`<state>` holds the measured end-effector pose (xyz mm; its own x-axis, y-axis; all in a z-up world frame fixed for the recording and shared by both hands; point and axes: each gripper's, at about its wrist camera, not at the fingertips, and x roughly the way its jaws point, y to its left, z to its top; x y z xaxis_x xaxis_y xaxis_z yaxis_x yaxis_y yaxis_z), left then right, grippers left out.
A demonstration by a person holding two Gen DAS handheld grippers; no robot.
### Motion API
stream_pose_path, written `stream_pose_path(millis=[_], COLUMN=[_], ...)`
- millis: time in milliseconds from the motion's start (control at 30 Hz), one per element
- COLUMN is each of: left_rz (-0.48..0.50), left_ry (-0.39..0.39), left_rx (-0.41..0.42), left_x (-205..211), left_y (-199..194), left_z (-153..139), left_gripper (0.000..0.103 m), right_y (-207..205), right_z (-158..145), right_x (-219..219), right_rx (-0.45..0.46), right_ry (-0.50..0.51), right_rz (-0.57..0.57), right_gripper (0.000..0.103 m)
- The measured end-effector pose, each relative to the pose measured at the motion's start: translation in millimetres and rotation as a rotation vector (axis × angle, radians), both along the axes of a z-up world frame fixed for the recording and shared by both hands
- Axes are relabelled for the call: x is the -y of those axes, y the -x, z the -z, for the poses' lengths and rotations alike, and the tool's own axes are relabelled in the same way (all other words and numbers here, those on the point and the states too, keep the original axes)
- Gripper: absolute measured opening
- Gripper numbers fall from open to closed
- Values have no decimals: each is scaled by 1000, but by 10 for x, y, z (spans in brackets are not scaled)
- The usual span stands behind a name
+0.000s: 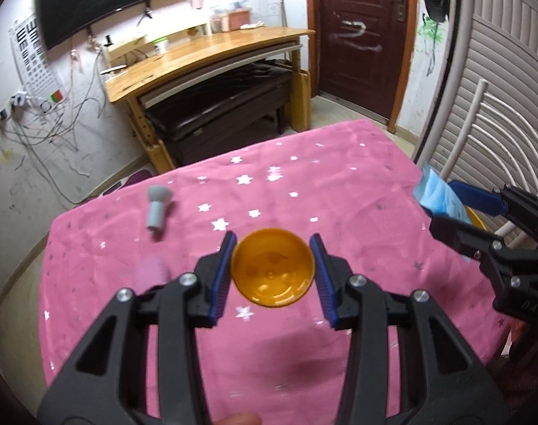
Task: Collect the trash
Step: 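Carry the orange cup and blue wipe packet over the yellow bin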
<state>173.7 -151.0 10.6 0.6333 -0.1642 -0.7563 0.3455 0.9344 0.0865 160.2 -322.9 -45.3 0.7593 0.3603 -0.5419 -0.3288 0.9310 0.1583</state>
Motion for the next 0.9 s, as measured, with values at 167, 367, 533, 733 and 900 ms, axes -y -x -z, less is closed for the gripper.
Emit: stream_pose_path(millis=[167, 367, 533, 733, 900], left_rz=[44, 110, 162, 216, 241], left_ry=[-17, -15, -12, 15, 65], left_rx=[-10, -14, -25, -36, -71], left_x=[299, 676, 1007, 1354, 1604], left_y=[1, 23, 37, 45, -15], left_z=[33, 29, 44, 61, 72], left_gripper=[40, 40, 40, 40, 40], right_y=[57, 89, 82, 14, -90], right_z=[-20, -14, 77, 267, 475], right_x=[330, 852, 1248, 1534, 1713], right_rx=[21, 36, 25, -12, -65], right_ry=[-26, -76, -100, -57, -21], right_rz=[69, 197, 301, 418, 481], right_gripper=[45, 45, 45, 45, 45])
